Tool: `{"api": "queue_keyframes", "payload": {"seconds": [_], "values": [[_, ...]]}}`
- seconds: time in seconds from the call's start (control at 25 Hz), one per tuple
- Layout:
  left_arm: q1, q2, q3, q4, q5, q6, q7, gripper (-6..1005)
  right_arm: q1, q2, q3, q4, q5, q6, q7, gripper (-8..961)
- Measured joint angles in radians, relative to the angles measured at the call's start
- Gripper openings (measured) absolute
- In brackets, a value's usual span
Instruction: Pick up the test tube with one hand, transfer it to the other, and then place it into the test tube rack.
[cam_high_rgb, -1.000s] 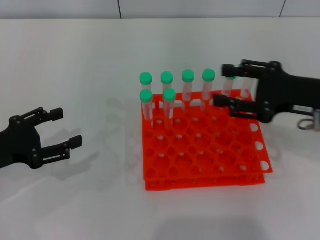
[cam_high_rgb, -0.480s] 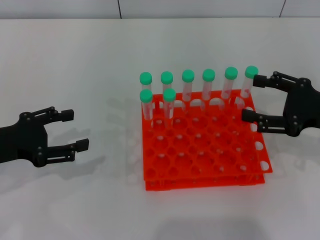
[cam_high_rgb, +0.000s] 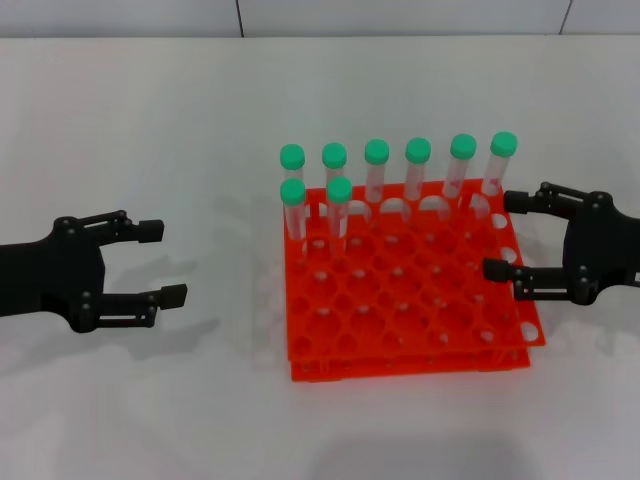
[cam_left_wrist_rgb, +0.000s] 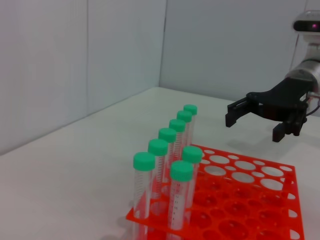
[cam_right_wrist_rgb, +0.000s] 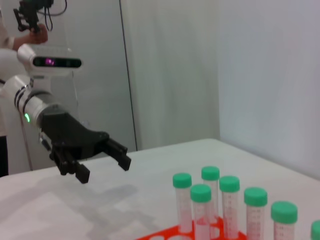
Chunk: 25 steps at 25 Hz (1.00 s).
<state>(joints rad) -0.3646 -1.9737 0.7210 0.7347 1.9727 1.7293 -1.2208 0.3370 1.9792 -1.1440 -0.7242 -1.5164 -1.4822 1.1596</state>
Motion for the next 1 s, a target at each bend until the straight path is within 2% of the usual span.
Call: {"api": "queue_keyframes", "payload": {"seconds": [0.6, 1.0], "values": [[-0.037, 0.015, -0.005, 0.003, 0.032, 0.025, -0.041, 845, 0.030, -0.012, 0.000, 0.025, -0.062, 0.021, 0.019, 874], [-0.041, 0.015, -0.006, 0.008, 0.032, 0.016, -0.049, 845, 0.042, -0.006, 0.001, 0.027, -0.101, 0.045, 0.033, 874]]}}
